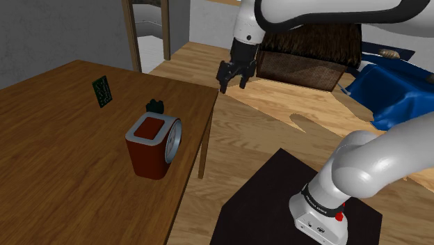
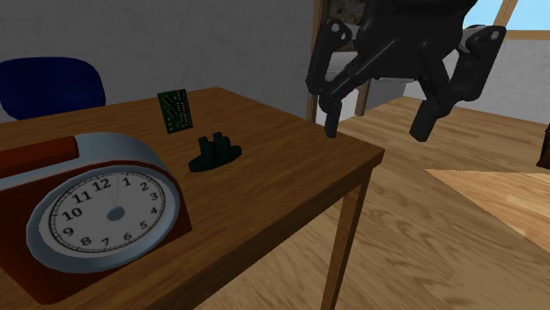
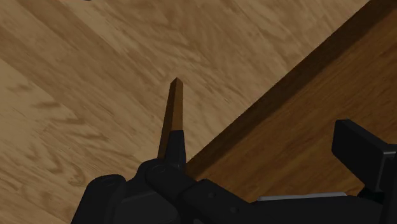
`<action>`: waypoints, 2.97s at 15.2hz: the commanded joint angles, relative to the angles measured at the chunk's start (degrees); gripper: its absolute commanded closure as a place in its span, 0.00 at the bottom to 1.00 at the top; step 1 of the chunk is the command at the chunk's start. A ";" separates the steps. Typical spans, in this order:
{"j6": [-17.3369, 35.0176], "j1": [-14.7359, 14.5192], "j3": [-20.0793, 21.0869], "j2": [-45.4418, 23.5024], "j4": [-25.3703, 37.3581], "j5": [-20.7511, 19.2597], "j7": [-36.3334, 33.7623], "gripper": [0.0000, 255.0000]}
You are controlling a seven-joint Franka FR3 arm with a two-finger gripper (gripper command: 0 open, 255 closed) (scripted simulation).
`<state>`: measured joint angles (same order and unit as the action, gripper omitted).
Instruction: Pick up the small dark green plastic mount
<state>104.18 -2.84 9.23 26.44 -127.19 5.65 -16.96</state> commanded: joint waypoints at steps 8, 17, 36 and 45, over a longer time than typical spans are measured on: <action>3.08 -1.39 7.40 -18.74 14.48 -2.75 -11.44 0.00; 0.07 -5.94 11.04 -40.61 36.80 -10.47 -22.56 0.00; 3.18 -8.24 10.79 -48.49 40.68 -13.22 -25.37 1.00; -1.25 -8.49 10.97 -48.08 44.74 -12.99 -25.22 1.00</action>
<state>103.92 -11.20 20.14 -21.72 -83.36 -7.37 -42.12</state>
